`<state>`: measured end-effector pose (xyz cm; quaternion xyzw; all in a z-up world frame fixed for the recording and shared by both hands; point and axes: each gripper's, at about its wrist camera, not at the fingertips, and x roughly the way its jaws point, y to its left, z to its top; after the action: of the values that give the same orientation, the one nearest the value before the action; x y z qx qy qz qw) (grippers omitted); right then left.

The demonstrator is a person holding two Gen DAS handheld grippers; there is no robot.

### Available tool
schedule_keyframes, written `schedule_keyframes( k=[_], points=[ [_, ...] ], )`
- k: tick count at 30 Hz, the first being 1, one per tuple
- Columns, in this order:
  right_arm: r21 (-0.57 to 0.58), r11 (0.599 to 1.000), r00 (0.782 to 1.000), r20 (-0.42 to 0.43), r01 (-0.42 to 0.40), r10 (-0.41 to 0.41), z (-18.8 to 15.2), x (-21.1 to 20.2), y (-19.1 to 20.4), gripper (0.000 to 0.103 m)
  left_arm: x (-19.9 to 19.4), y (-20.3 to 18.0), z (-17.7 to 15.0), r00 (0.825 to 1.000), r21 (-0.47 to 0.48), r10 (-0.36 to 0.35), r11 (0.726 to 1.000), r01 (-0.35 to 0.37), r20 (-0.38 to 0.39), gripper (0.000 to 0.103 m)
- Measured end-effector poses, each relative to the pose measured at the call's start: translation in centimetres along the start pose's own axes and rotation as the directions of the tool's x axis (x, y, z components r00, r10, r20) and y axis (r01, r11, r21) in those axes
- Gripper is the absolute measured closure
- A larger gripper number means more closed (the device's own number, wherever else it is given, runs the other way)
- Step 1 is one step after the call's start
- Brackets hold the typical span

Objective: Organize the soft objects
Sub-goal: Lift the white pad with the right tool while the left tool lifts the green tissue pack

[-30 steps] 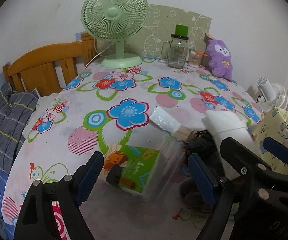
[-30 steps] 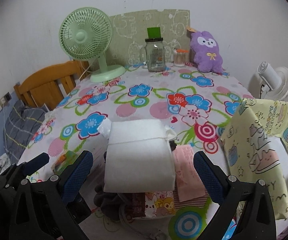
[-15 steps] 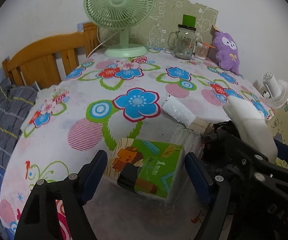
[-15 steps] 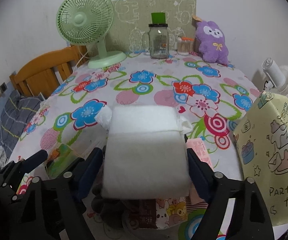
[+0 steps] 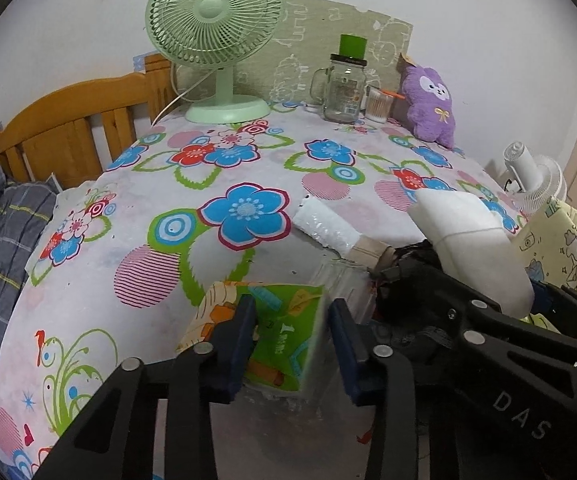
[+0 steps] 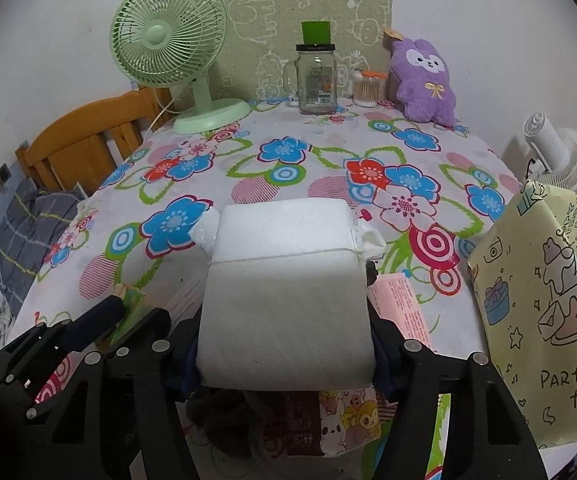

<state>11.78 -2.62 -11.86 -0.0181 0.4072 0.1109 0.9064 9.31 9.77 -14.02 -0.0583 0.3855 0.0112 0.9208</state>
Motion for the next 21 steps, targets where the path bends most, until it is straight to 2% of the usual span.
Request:
schedule_keyframes(
  k=[2,6,9,10,11,13,17,21],
  points=[
    [0.001,1.000,1.000,0.001,-0.003,0.003,0.0,-0.1,0.0,0.035,-0.1,-0.2,0.1,1.000,0.007,0.006,1.000,-0.006,0.001,0.071],
    [0.005,1.000,1.000,0.011,-0.008,0.008,0.0,-0.5,-0.1,0.035,-0.4,-0.2,0.4,1.000,0.003,0.022,1.000,-0.022,0.008,0.068],
    [0.008,1.000,1.000,0.023,-0.013,0.013,0.2,-0.9,-0.1,0.035,-0.7,-0.2,0.7,0.999,0.009,0.037,0.999,-0.037,0.018,0.051],
    [0.007,1.000,1.000,0.028,-0.013,0.012,0.3,-1.0,0.0,0.035,-0.8,-0.2,0.7,0.999,0.011,0.042,0.999,-0.042,0.025,0.041],
    [0.006,1.000,0.999,0.031,-0.015,0.014,0.4,-1.2,0.0,0.035,-0.9,-0.1,0.8,0.999,0.011,0.045,0.999,-0.045,0.029,0.035],
    [0.006,1.000,0.999,0.038,-0.017,0.017,0.5,-1.4,0.2,0.035,-1.3,0.0,0.9,0.998,0.015,0.047,0.999,-0.048,0.039,0.034],
    [0.003,1.000,0.998,0.054,-0.020,0.020,0.8,-1.8,1.0,0.036,-1.6,1.0,1.1,0.997,0.007,0.059,0.998,-0.059,0.050,0.022],
    [-0.010,1.000,0.998,0.056,-0.020,0.021,0.8,-1.8,2.0,0.036,-1.3,2.0,0.9,0.997,-0.005,0.061,0.998,-0.061,0.043,0.016]
  ],
)
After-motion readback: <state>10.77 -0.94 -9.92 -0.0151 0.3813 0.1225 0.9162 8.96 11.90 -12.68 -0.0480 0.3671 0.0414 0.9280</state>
